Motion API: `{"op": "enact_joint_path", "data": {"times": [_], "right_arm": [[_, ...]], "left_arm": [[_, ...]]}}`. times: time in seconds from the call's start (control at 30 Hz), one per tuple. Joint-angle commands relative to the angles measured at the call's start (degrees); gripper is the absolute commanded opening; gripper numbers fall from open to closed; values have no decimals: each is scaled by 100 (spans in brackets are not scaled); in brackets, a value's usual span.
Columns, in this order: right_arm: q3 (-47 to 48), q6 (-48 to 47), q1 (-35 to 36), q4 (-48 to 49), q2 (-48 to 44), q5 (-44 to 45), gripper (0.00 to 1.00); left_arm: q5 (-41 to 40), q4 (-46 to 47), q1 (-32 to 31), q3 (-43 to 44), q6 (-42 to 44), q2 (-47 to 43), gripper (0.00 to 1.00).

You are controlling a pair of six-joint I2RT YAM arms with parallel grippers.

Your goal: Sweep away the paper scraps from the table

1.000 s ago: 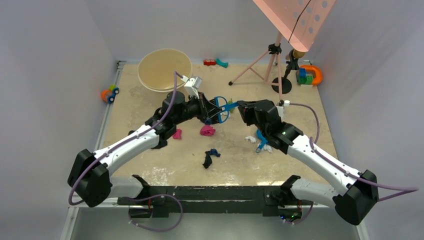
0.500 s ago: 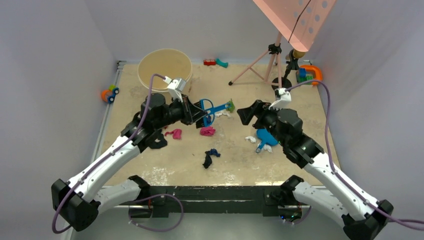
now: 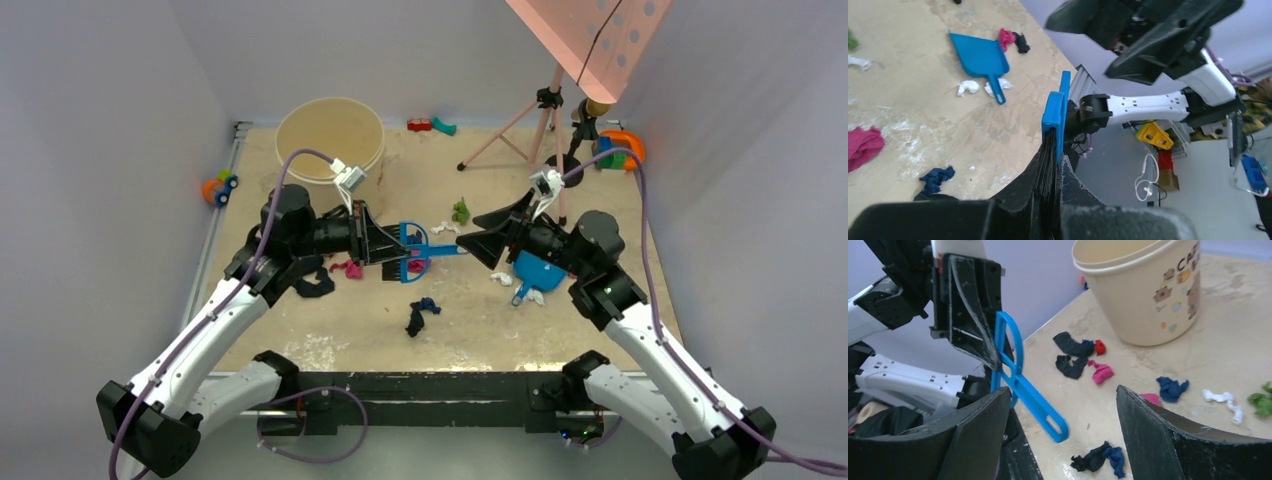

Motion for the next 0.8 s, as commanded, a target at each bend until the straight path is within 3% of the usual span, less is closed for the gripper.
{"op": "enact_joint_path", "data": {"times": [0.0, 0.2, 0.6, 0.77], "right_arm": [[-64, 384, -16, 804, 302, -978, 80], [-101, 631, -13, 1121, 418, -1321, 76], [-532, 1366, -15, 2236, 406, -1659, 48], [-647, 1558, -9, 2545, 381, -1614, 48]], "left_arm": [[827, 961, 33, 15, -501, -115, 0], [866, 1257, 30, 33, -669, -25, 0], [811, 1651, 26, -22, -888, 57, 0], [825, 2023, 22, -169, -1123, 93, 0]]}}
